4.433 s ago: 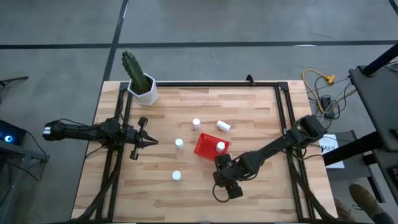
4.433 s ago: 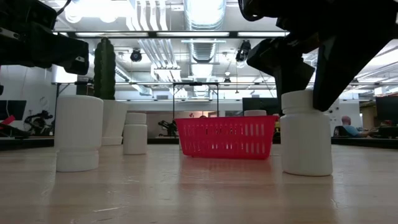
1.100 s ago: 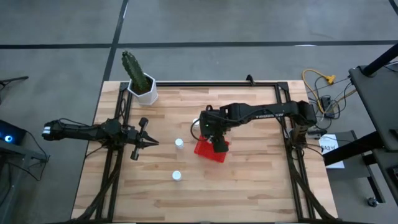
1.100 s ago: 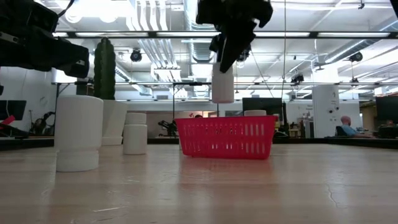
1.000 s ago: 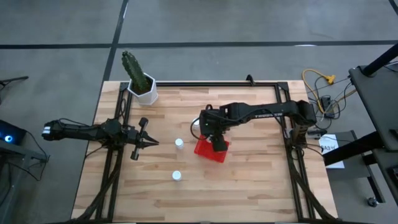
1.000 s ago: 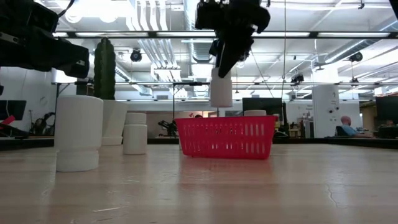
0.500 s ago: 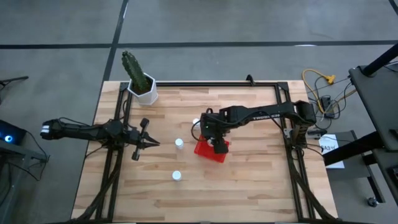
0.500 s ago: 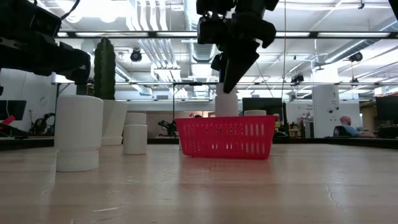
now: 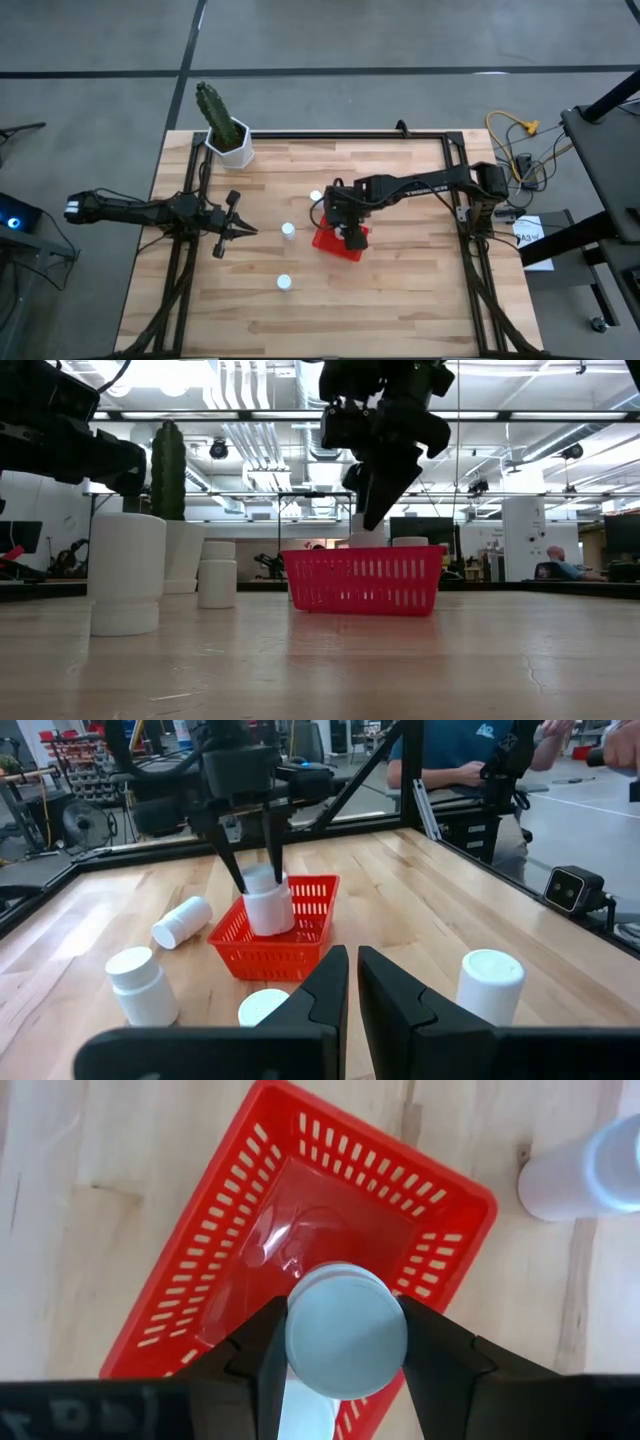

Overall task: Pick and place pill bottles into a basket
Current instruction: Put the white pill bottle into the red bin

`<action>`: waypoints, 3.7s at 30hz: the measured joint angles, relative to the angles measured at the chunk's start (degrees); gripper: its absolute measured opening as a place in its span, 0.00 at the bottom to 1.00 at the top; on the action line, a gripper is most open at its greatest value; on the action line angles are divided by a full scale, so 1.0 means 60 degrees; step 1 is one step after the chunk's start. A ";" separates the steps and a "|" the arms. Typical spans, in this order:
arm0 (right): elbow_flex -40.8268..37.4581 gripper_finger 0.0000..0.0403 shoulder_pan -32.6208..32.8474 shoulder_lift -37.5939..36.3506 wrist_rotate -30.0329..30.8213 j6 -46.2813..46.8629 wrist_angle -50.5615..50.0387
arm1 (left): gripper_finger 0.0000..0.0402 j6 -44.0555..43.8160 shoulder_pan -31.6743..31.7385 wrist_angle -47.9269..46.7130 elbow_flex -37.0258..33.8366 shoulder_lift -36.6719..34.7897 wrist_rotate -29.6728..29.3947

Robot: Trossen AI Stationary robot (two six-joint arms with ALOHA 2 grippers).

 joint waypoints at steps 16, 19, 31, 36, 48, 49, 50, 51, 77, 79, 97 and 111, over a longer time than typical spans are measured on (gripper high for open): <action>-0.0464 0.36 0.0000 -0.0004 -0.0272 0.0178 0.0327 | 0.03 0.0000 0.0000 0.0001 0.0000 0.0000 -0.0002; -0.0464 0.40 0.0000 -0.0004 -0.0436 0.0412 0.0337 | 0.03 0.0000 0.0001 0.0001 0.0000 -0.0004 -0.0004; -0.0483 0.48 0.0000 -0.0007 -0.0466 0.0634 0.0368 | 0.03 -0.0007 0.0000 -0.0003 0.0000 0.0002 -0.0002; -0.0483 0.43 0.0000 -0.0007 -0.0438 0.0608 0.0410 | 0.03 -0.0007 0.0002 -0.0003 0.0000 0.0000 -0.0004; -0.0483 0.39 -0.0007 -0.0026 -0.0404 0.0528 0.0448 | 0.03 -0.0011 0.0001 -0.0004 0.0000 0.0000 -0.0004; -0.0483 0.38 -0.0007 -0.0026 -0.0404 0.0528 0.0446 | 0.03 -0.0011 0.0001 -0.0004 0.0000 0.0000 -0.0004; -0.0483 0.38 -0.0007 -0.0026 -0.0404 0.0528 0.0446 | 0.03 -0.0011 -0.0001 -0.0005 0.0000 0.0000 -0.0004; -0.0483 0.38 -0.0007 -0.0026 -0.0404 0.0528 0.0446 | 0.03 -0.0011 0.0000 -0.0005 0.0000 0.0000 -0.0004; -0.0483 0.50 -0.0011 -0.0022 -0.0361 0.0612 0.0483 | 0.03 -0.0015 0.0002 -0.0006 0.0000 0.0004 -0.0004; -0.0483 0.50 -0.0019 -0.0022 -0.0361 0.0612 0.0483 | 0.03 -0.0016 0.0001 -0.0006 0.0000 0.0003 -0.0004; 0.0367 0.50 -0.0095 -0.0022 -0.0109 0.0605 0.0436 | 0.03 -0.0002 0.0001 -0.0012 0.0000 0.0011 -0.0002; 0.1505 0.50 -0.0170 -0.0027 0.0821 0.0279 -0.0430 | 0.03 0.0009 0.0000 -0.0012 0.0000 0.0009 -0.0002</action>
